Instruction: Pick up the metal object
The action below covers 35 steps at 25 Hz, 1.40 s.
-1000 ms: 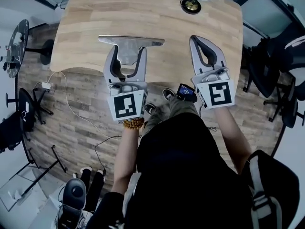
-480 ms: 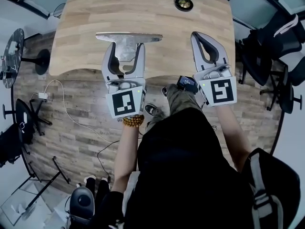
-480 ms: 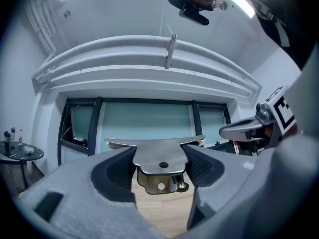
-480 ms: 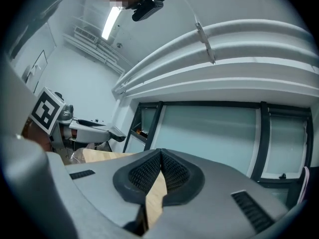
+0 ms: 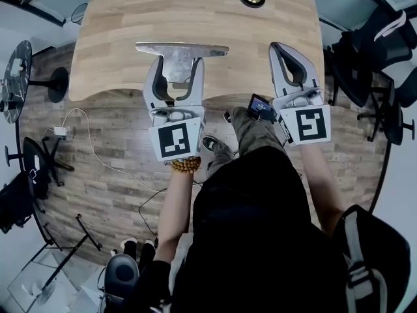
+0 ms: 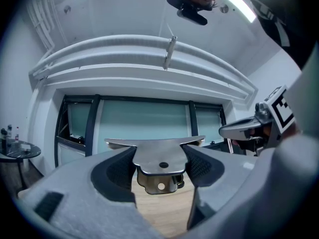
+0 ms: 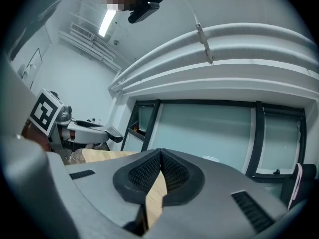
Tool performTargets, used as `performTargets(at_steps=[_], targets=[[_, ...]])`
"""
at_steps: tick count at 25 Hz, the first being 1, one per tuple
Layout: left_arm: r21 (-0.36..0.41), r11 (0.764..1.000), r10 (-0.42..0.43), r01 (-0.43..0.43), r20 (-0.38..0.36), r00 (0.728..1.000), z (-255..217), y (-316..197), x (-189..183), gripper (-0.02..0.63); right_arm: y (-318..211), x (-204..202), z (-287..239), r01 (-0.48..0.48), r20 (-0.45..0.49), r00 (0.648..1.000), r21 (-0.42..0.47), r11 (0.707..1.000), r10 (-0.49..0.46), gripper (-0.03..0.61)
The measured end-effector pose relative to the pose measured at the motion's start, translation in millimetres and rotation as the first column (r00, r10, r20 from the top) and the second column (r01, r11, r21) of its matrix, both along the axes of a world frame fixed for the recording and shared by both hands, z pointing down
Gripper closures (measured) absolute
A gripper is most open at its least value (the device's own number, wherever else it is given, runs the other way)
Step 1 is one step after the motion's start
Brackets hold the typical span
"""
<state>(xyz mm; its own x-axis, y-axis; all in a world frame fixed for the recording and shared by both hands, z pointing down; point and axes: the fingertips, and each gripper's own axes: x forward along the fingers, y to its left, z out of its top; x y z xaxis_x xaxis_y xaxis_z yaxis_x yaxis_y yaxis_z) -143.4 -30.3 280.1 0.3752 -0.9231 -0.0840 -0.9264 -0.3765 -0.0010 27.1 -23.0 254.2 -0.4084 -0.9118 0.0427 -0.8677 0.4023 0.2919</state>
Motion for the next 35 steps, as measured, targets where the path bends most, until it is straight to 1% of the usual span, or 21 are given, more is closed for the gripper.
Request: performTargets(at_steps=[3, 6, 9, 13, 17, 22, 27, 30, 35], targets=[[-0.009, 1.000, 0.012, -0.013, -0.016, 1.000, 3, 3, 0, 0.310, 4, 1, -1, -0.016, -0.010, 1.000, -0.003, 1.000, 0.016, 0.577], [0.002, 1.000, 0.010, -0.010, -0.019, 1.000, 2, 4, -1, 0.310, 8, 1, -4, -0.017, -0.016, 1.000, 0.003, 1.000, 0.017, 0.577], [0.023, 1.000, -0.009, 0.009, -0.032, 0.999, -2, 3, -6, 0.310, 10, -2, -1, -0.002, -0.030, 1.000, -0.006, 1.000, 0.002, 0.577], [0.010, 0.999, -0.041, 0.042, -0.035, 0.999, -5, -5, -16, 0.310, 1, -9, -1, 0.039, -0.049, 0.998, -0.007, 0.999, -0.039, 0.577], [0.016, 0.997, -0.069, 0.069, -0.034, 0.997, -8, -19, -25, 0.311, -21, -15, 3, 0.068, -0.030, 0.997, -0.020, 0.997, -0.069, 0.577], [0.015, 0.996, -0.085, 0.085, -0.012, 0.996, -6, -32, -25, 0.310, -43, -17, 11, 0.094, -0.010, 0.996, -0.027, 0.995, -0.094, 0.577], [0.014, 0.995, -0.103, 0.102, 0.003, 0.995, -6, -46, -24, 0.310, -69, -11, 29, 0.109, 0.032, 0.994, -0.075, 0.991, -0.107, 0.577], [0.012, 0.993, -0.114, 0.114, 0.012, 0.993, -6, -53, -28, 0.310, -84, -10, 32, 0.118, 0.059, 0.992, -0.086, 0.989, -0.113, 0.577], [0.013, 0.989, -0.148, 0.148, 0.015, 0.989, -6, -62, -35, 0.310, -99, -19, 37, 0.171, 0.062, 0.984, -0.094, 0.981, -0.165, 0.577]])
